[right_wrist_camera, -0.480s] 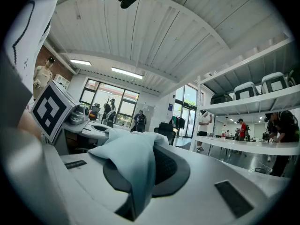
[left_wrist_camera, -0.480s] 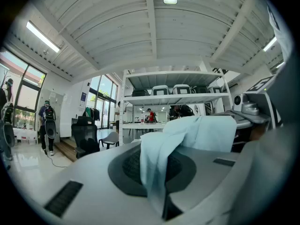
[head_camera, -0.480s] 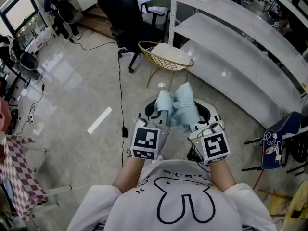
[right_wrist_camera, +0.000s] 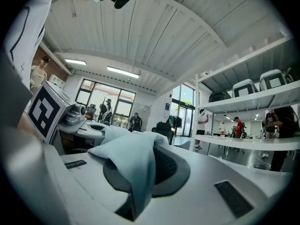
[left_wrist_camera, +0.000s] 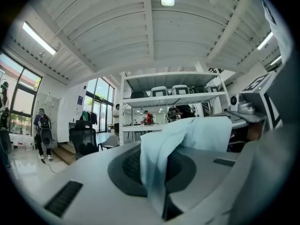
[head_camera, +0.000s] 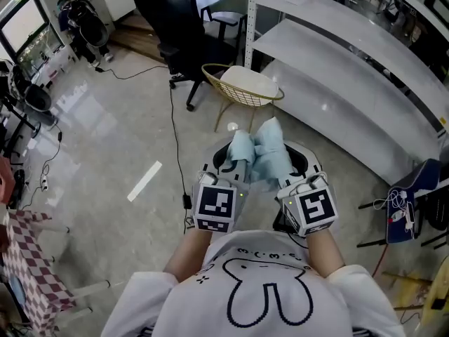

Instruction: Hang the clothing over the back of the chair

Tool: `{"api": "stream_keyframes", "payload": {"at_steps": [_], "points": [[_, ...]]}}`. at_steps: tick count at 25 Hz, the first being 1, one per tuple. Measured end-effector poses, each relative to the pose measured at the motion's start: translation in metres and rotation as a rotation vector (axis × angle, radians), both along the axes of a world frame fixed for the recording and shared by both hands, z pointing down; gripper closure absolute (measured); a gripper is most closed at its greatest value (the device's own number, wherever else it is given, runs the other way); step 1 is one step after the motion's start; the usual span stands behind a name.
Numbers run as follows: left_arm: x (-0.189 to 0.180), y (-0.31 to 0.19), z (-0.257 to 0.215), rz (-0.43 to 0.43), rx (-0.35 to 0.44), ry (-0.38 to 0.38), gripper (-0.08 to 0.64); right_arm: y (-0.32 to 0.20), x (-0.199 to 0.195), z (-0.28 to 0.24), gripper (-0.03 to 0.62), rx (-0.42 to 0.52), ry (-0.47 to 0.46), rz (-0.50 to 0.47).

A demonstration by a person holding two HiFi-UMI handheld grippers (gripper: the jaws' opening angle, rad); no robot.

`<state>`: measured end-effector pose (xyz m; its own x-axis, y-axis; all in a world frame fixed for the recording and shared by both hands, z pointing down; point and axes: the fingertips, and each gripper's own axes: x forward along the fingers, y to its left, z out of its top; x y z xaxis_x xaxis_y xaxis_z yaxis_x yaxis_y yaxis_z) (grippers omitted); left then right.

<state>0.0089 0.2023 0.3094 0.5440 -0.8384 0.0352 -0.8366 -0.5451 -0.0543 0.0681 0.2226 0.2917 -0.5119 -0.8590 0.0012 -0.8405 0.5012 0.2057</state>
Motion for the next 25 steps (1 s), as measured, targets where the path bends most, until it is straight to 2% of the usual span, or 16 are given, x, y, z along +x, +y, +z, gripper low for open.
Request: {"api": "stream_keyframes", "payload": {"at_steps": [13, 18, 25], "points": [[-0.029, -0.066, 0.004, -0.045, -0.009, 0.005, 0.532, -0.066, -0.017, 0.004, 0.583, -0.004, -0.009, -0.002], [-0.035, -0.109, 0.018, -0.066, -0.036, -0.006, 0.532, -0.111, -0.020, 0.018, 0.583, -0.033, -0.032, -0.010], [-0.019, -0.180, 0.028, -0.092, -0.062, -0.027, 0.532, -0.190, 0.004, 0.025, 0.583, -0.054, -0.056, -0.019]]}}
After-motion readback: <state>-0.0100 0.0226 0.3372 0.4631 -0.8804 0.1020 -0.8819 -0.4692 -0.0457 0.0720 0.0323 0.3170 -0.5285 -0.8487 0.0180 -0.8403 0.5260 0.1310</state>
